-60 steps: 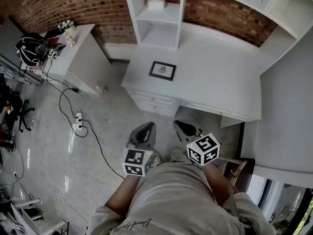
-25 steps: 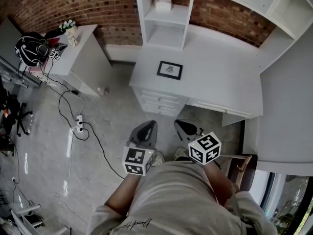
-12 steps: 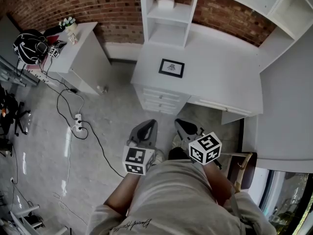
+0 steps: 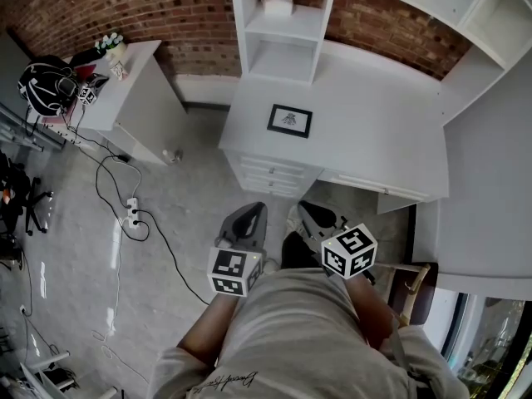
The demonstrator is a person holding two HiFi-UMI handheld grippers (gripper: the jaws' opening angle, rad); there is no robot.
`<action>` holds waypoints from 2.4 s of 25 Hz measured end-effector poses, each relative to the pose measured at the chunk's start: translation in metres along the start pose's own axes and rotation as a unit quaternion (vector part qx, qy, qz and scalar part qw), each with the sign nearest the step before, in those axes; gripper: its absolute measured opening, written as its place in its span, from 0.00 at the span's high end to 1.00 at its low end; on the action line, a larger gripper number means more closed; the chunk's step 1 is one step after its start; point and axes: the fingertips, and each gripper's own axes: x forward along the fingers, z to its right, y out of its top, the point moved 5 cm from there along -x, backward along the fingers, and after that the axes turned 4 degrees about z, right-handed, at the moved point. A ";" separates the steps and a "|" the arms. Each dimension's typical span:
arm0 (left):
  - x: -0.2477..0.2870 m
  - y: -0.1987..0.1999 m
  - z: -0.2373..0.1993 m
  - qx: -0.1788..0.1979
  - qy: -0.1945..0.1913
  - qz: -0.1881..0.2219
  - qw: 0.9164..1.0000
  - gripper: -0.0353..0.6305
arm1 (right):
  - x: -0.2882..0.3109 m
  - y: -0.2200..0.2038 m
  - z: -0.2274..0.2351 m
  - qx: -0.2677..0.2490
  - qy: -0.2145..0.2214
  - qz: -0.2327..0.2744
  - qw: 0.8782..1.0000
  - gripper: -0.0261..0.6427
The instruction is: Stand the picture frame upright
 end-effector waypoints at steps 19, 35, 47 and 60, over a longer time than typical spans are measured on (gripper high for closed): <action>0.170 0.057 -0.046 -0.001 -0.009 0.011 1.000 0.91 | 0.098 0.076 0.147 0.006 0.026 0.008 1.000 0.92; 0.274 0.086 -0.073 -0.006 0.051 0.001 0.999 0.91 | 0.166 0.123 0.247 -0.005 0.087 -0.018 0.996 0.92; 0.299 0.082 -0.070 -0.012 0.070 -0.016 0.997 0.91 | 0.165 0.117 0.284 0.009 0.089 -0.028 0.996 0.92; 0.323 0.075 -0.075 -0.007 0.036 -0.044 0.998 0.91 | 0.160 0.111 0.304 0.030 0.045 -0.035 0.998 0.92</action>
